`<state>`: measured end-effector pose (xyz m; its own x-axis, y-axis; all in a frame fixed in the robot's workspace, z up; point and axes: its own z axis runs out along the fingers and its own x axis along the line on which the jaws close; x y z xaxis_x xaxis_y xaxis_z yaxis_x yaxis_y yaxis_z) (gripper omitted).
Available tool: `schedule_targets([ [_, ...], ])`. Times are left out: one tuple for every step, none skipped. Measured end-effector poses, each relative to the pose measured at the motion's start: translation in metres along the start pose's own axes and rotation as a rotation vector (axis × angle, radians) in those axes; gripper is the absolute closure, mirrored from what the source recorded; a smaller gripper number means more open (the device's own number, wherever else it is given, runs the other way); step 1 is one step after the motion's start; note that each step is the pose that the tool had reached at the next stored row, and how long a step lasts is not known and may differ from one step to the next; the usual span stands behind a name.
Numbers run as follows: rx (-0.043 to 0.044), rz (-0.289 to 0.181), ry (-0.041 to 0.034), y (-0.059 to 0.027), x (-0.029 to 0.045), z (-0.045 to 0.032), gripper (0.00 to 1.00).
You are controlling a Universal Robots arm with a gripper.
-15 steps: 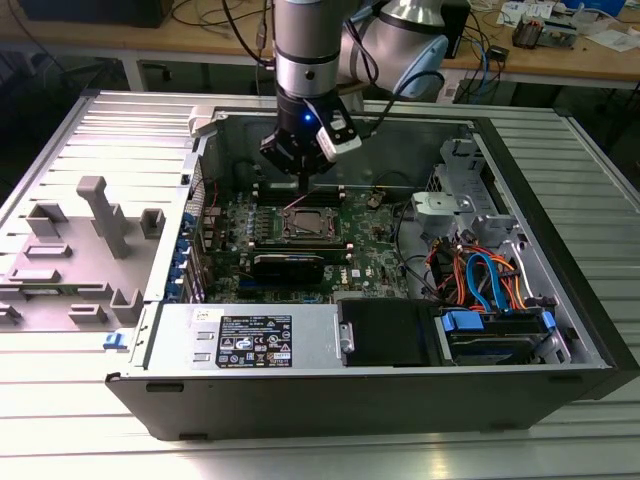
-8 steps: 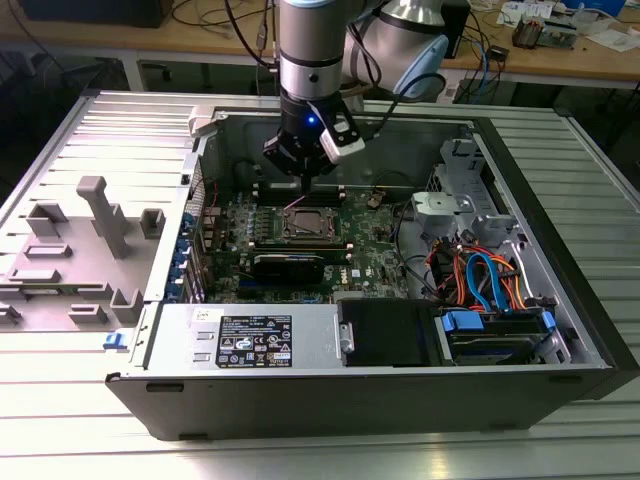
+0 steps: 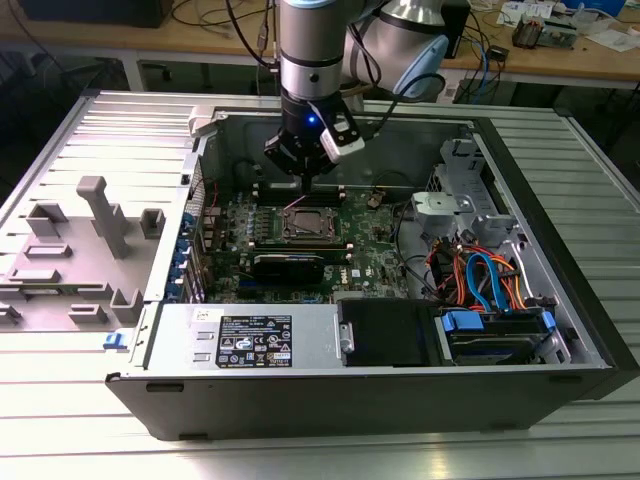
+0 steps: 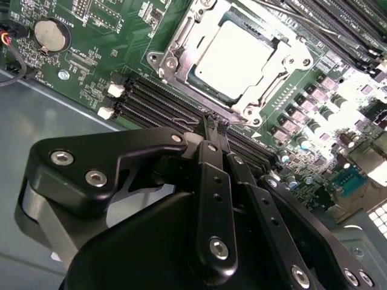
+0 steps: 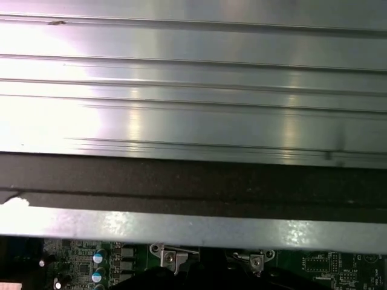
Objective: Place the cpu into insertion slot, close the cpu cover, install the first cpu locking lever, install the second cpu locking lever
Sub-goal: 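Install the first cpu locking lever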
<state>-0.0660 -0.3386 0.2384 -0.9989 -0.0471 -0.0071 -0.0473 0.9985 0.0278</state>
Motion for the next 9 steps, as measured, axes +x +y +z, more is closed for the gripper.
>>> schedule_targets([
  [-0.0001, 0.000, -0.0001, 0.0003, 0.0001, 0.0001, 0.89],
  [-0.0001, 0.000, -0.0001, 0.0006, 0.0001, 0.0002, 0.89],
  [-0.0001, 0.000, 0.0000, 0.0010, 0.0001, 0.0005, 0.89],
  [-0.0001, 0.000, 0.0000, 0.0015, 0.0001, 0.0009, 0.89],
  [-0.0001, 0.000, 0.0000, 0.0020, 0.0001, 0.0013, 0.89],
  [-0.0001, 0.000, 0.0000, 0.0027, 0.0000, 0.0020, 0.89],
  [-0.0002, 0.000, -0.0001, 0.0033, 0.0000, 0.0028, 0.89],
  [-0.0002, 0.000, -0.0001, 0.0038, -0.0002, 0.0036, 0.89],
  [-0.0001, 0.000, -0.0001, 0.0043, -0.0005, 0.0044, 0.89],
])
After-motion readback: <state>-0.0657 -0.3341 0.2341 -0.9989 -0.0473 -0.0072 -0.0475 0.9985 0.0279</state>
